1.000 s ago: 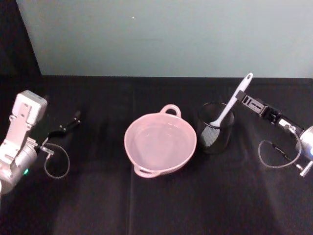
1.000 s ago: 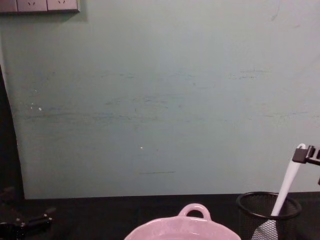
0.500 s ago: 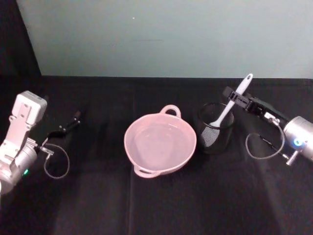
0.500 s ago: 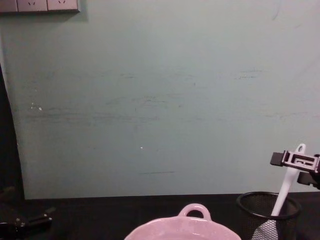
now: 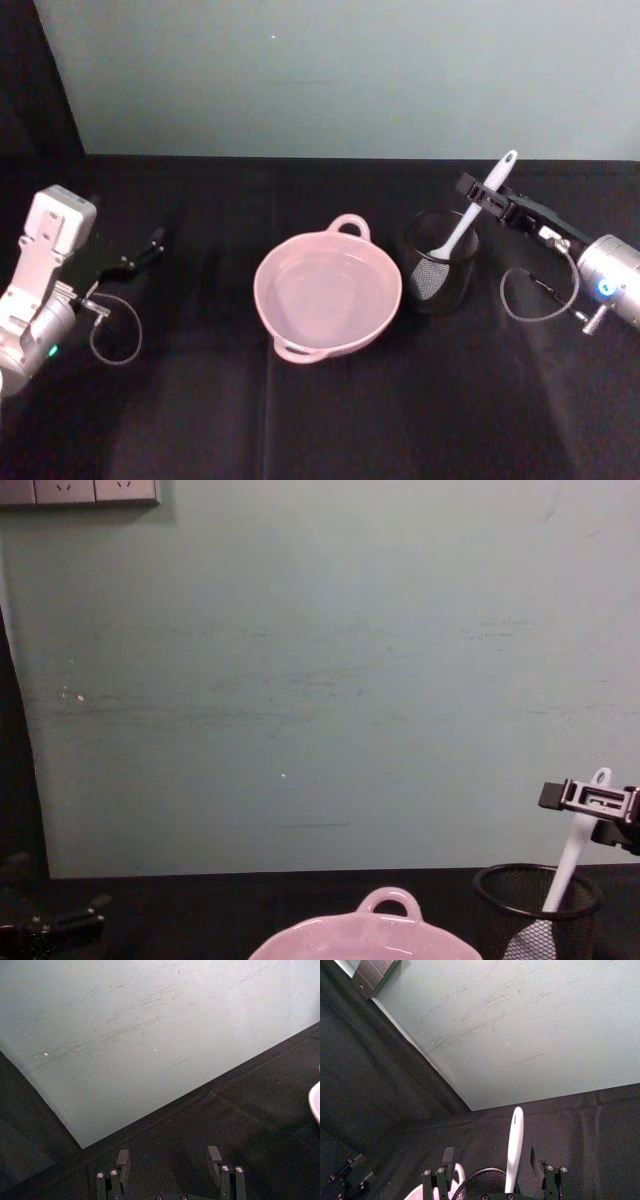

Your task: Use the one hand to pick up the spoon and stir the clear water in the bowl.

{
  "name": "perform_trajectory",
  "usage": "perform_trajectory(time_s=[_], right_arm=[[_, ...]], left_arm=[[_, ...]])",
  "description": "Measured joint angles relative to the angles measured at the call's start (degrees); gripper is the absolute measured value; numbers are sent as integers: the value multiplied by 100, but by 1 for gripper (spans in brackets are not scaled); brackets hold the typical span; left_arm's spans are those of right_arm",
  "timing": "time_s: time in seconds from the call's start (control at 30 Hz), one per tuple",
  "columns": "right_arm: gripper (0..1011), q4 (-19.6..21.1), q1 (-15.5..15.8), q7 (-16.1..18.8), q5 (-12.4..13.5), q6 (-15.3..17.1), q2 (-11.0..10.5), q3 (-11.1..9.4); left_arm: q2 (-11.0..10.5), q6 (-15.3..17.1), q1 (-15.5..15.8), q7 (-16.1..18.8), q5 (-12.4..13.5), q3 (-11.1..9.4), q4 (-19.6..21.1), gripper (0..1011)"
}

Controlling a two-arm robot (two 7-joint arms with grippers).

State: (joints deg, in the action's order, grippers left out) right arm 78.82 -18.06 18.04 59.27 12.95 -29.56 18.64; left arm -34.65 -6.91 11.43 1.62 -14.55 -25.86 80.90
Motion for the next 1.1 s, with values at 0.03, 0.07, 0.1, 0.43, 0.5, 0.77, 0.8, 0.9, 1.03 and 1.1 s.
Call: perform_trajectory(time_s=[0.03, 0.07, 0.1, 0.43, 0.5, 0.77, 0.8, 0.9, 1.03, 1.1], right_arm=[[969, 1, 1, 0, 1, 2, 0, -1], [947, 2, 3, 0, 1, 3, -1, -2], [917, 6, 5, 0, 1, 6, -1, -4], [651, 18, 12, 2, 6, 20, -5, -10], [594, 19, 13, 3, 6, 21, -6, -11], [306, 24, 17, 7, 8, 25, -9, -16], [285, 24, 18, 8, 9, 26, -9, -16], [189, 26, 19, 9, 8, 27, -9, -16], [110, 27, 20, 9, 8, 29, -9, -16], [110, 27, 20, 9, 8, 29, -9, -16]], left_arm=[[0, 0, 0, 0, 0, 0, 0, 1011], [0, 0, 0, 0, 0, 0, 0, 1011], [0, 0, 0, 0, 0, 0, 0, 1011], [0, 0, 0, 0, 0, 0, 0, 1011], [0, 0, 0, 0, 0, 0, 0, 1011], [0, 0, 0, 0, 0, 0, 0, 1011], [0, 0, 0, 0, 0, 0, 0, 1011], [0, 0, 0, 0, 0, 0, 0, 1011], [0, 0, 0, 0, 0, 0, 0, 1011], [0, 0, 0, 0, 0, 0, 0, 1011]])
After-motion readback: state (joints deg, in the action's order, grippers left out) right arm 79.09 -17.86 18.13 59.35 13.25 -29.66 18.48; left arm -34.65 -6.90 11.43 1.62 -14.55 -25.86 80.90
